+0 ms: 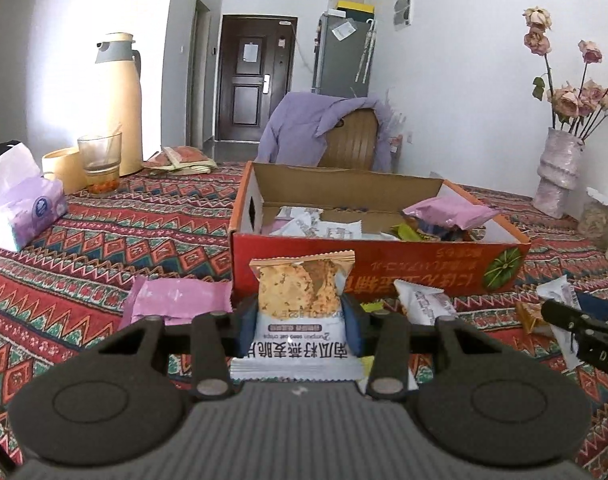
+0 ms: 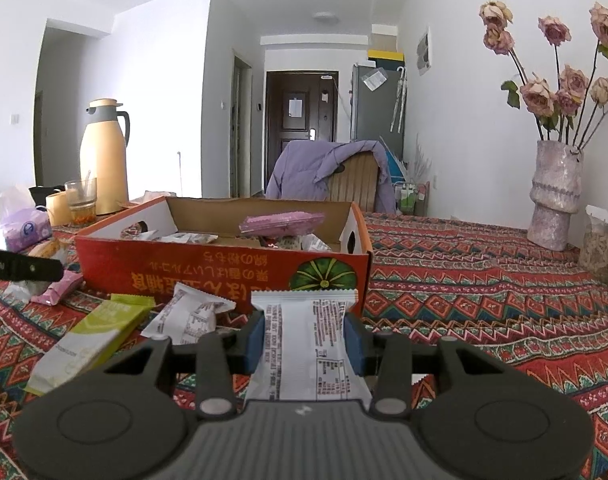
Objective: Organize snacks
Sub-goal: 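Carry both packets into the box and open both grippers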
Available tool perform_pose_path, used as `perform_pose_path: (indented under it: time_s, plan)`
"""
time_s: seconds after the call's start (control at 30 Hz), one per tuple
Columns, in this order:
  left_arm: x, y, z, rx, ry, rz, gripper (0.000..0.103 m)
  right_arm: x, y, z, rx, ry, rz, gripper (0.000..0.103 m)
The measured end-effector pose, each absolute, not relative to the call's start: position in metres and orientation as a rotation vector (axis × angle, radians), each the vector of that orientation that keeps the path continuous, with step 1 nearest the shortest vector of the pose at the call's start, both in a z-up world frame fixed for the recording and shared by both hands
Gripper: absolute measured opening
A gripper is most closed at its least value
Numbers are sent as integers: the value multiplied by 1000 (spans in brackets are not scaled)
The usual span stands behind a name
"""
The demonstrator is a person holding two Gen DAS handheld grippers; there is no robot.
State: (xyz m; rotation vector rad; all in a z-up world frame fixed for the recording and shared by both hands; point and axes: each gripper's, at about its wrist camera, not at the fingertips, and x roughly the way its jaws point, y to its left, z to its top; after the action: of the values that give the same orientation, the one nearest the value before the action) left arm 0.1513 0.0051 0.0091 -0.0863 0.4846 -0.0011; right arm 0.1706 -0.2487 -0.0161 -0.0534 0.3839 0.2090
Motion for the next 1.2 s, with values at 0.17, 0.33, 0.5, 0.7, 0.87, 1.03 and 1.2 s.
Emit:
perform_pose_path:
  time_s: [0.17,0.33,0.5,0.7,0.87,1.03,1.2]
  plan:
    - [155,2,20,-75,467,-18,43,173,-242,-2,-63,372,247,41]
    - [164,-2,33,-67,441,-33,43,187,-235,24,-58,352,275,41]
    - [182,-8,47,-71,429,-43,43,213,-224,47,-51,345,298,41]
    - [218,-16,63,-86,423,-40,43,255,-204,59,-47,375,288,41]
    - [246,-17,67,-92,428,-3,43,291,-194,58,-25,415,254,41]
    - [272,-16,60,-84,466,38,43,322,-190,50,-26,462,214,41]
    - [286,-14,53,-87,479,75,47,336,-192,45,-5,489,199,45]
